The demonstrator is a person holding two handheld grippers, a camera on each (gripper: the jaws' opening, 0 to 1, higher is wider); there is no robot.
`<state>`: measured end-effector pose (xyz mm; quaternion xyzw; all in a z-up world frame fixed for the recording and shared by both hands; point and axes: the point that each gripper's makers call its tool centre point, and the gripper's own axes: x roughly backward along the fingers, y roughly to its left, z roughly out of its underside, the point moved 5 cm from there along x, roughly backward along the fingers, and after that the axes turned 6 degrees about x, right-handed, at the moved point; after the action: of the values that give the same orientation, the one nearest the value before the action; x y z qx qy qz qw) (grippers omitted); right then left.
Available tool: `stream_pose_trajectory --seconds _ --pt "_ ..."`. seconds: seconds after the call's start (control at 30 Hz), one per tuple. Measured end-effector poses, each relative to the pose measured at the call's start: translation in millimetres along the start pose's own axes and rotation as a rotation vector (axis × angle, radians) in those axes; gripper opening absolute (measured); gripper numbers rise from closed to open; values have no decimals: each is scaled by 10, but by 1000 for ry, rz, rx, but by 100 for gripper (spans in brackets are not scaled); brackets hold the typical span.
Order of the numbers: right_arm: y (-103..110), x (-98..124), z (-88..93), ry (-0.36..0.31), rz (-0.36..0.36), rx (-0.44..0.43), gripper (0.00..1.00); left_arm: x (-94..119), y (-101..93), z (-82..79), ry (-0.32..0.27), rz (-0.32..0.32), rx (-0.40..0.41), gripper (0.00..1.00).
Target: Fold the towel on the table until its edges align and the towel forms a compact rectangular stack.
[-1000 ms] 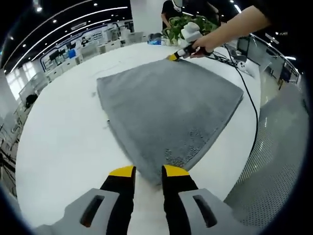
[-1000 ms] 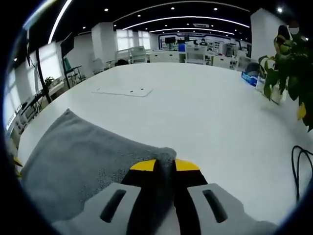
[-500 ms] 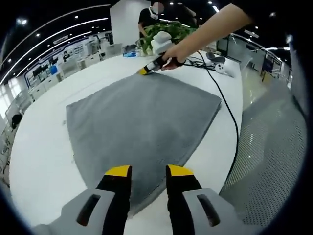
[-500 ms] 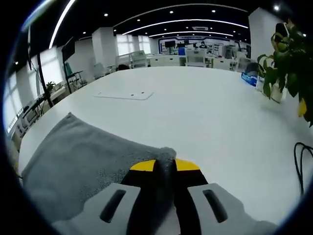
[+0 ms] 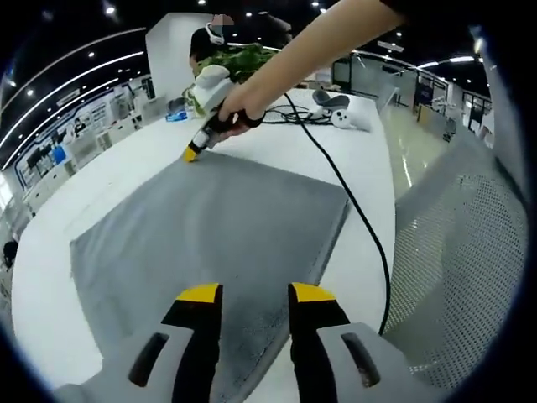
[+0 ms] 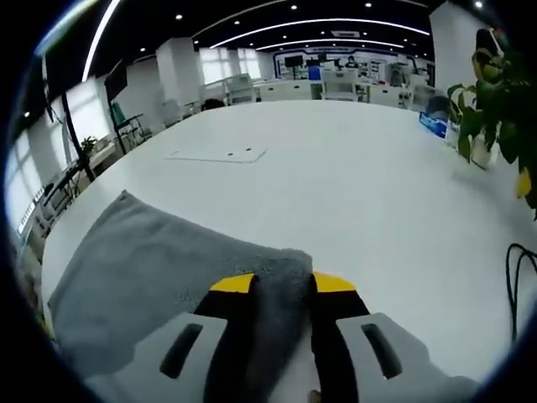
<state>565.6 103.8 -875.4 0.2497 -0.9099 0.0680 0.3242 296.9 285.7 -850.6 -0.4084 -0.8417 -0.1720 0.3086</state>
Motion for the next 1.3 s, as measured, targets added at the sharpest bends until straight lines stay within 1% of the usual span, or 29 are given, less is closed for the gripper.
stream_pose_trajectory --seconds 0.07,0.23,0.3,0.4,0.5,0.7,0.83,0.97,1.1,1.3 --pt "-25 40 23 1 -7 2 31 -53 -14 -58 -6 7 0 33" --pt "-114 159 25 -30 -26 -24 31 -172 -101 -183 -24 39 -11 33" --pt "-147 218 24 -42 -28 -27 31 -232 -174 -225 -23 62 -35 34" --pt "-210 258 38 -51 -36 -21 31 -316 -278 -298 -30 86 -44 34" --pt "-269 342 52 -61 -44 -14 32 -415 -422 -390 -38 115 -64 34" --pt "-387 468 87 -78 -37 -22 32 -574 -649 -526 -45 177 -100 33" --pt "-412 519 106 -86 -36 -25 32 -676 -791 -615 -46 220 -157 32" --pt "-426 527 126 -87 -39 -21 32 -766 -869 -668 -40 239 -193 31" --pt "-401 524 127 -89 -43 -24 32 -825 -893 -690 -38 242 -188 29" --pt "-375 442 91 -96 -49 -33 32 -872 -966 -686 -31 250 -201 27"
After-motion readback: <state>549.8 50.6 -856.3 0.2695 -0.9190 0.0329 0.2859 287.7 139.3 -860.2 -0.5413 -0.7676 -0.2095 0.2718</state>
